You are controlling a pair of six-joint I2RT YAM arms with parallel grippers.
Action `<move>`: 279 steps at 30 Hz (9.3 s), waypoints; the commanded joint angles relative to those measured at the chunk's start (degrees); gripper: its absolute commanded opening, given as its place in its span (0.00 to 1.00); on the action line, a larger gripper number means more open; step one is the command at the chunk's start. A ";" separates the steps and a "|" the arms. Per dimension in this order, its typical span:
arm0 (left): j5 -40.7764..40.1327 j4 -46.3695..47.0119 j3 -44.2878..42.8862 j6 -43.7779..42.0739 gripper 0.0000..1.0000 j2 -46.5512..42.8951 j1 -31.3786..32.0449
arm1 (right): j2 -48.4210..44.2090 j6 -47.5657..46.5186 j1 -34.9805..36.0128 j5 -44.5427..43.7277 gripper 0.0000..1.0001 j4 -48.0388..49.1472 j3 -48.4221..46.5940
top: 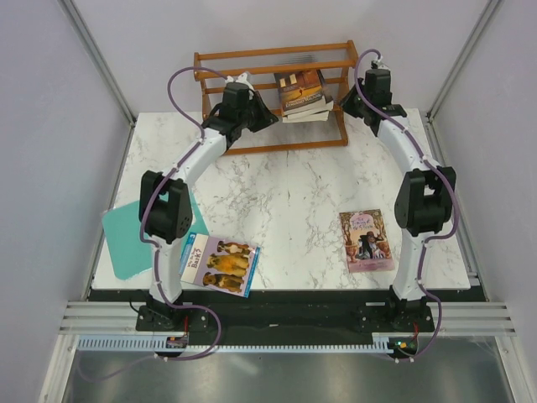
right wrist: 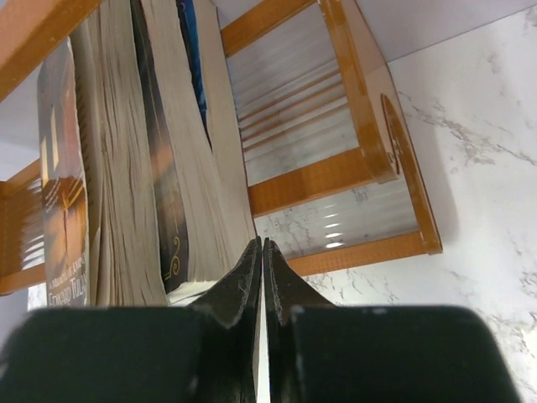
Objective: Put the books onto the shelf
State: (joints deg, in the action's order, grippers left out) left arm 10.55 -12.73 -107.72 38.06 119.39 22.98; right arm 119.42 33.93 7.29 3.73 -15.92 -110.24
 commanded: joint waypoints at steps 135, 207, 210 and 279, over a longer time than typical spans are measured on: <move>30.49 18.35 28.89 8.51 0.83 0.57 22.28 | -50.60 11.33 -4.65 -12.34 0.98 -21.87 71.56; 28.65 5.96 27.57 4.47 0.85 7.17 13.76 | -33.20 10.98 -3.34 37.40 0.46 43.78 88.62; 29.09 5.96 26.51 4.65 0.85 7.78 13.93 | -32.50 10.72 -1.49 38.20 0.41 43.96 87.39; 43.95 64.84 42.15 32.60 0.02 -10.76 -0.92 | -44.88 28.64 6.86 26.33 0.87 58.02 89.76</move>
State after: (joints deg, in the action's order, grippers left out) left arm 52.29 44.14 -63.81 64.55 107.02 21.71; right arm 74.39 58.94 14.04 29.50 33.06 -19.38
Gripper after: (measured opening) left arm 0.074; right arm 0.867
